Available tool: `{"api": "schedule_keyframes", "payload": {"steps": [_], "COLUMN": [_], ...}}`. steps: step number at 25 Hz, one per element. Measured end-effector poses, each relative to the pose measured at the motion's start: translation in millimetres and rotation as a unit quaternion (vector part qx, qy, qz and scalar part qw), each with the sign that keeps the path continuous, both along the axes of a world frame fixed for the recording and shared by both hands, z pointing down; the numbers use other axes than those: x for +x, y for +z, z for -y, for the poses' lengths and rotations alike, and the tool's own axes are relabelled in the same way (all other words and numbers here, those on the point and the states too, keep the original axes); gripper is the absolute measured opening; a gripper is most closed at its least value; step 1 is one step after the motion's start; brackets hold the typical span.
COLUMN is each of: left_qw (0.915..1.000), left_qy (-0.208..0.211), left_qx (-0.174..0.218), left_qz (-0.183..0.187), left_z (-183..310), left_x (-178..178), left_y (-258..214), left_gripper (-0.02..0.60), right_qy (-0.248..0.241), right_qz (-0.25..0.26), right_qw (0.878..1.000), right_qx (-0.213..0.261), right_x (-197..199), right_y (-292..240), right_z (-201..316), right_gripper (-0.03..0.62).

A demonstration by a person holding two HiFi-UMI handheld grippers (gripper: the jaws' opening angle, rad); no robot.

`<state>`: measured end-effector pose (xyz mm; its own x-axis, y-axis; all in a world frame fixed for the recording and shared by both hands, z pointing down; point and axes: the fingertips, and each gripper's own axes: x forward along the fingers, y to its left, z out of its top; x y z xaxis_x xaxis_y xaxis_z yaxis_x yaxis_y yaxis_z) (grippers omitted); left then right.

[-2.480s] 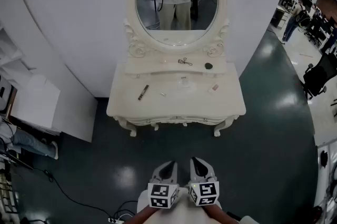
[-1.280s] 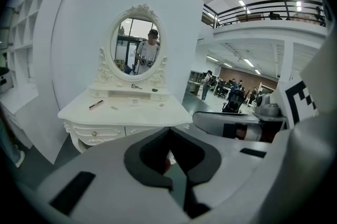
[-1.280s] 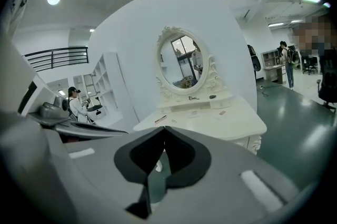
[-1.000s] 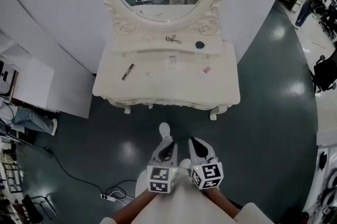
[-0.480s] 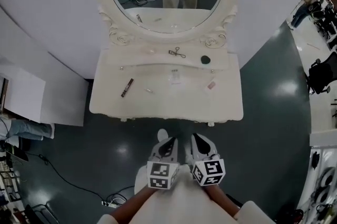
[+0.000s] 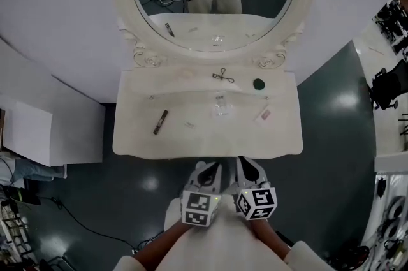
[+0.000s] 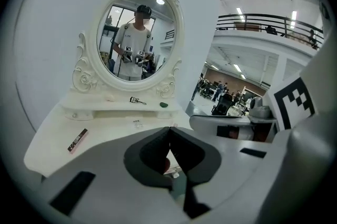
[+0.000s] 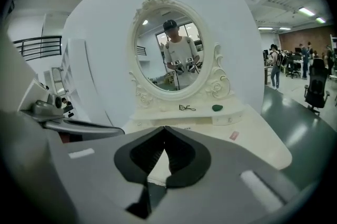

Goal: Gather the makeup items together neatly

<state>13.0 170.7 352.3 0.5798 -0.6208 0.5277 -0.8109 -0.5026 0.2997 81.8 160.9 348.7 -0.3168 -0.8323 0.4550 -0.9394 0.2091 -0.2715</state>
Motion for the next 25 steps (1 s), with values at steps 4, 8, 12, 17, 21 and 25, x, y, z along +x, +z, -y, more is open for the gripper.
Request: {"api": "schedule_keyframes", "payload": {"steps": [4, 8, 12, 17, 21, 25], "left_qw": [1.0000, 0.9999, 0.9999, 0.9993, 0.9991, 0.9989], "left_qy": [0.001, 0.002, 0.003, 0.007, -0.007, -0.014], "left_qx": [-0.008, -0.015, -0.013, -0.034, -0.032, -0.031], "left_qz": [-0.001, 0.000, 0.004, 0.017, 0.026, 0.032], "left_z": [17.7, 30.4, 47.6, 63.9, 78.9, 89.3], "left_x": [-5.9, -2.5, 8.5, 24.0, 28.8, 38.9], "left_y": [2.0, 2.3, 3.3, 13.4, 12.1, 14.1], "left_gripper": [0.011, 0.009, 0.011, 0.011, 0.009, 0.009], "right_qy": [-0.001, -0.003, -0.009, -0.012, -0.020, -0.021], "right_qz": [-0.003, -0.006, -0.011, -0.013, -0.013, -0.014], "right_qw": [1.000, 1.000, 1.000, 1.000, 1.000, 1.000], "right_qx": [-0.006, -0.007, -0.011, -0.011, -0.014, -0.018], "right_x": [-8.2, -5.0, 5.4, 26.8, 37.3, 51.3], "right_y": [-0.6, -4.2, -1.5, 0.5, 4.4, 8.9], "right_z": [15.3, 30.5, 48.7, 71.2, 86.4, 98.7], "right_gripper": [0.003, 0.003, 0.003, 0.003, 0.003, 0.003]}}
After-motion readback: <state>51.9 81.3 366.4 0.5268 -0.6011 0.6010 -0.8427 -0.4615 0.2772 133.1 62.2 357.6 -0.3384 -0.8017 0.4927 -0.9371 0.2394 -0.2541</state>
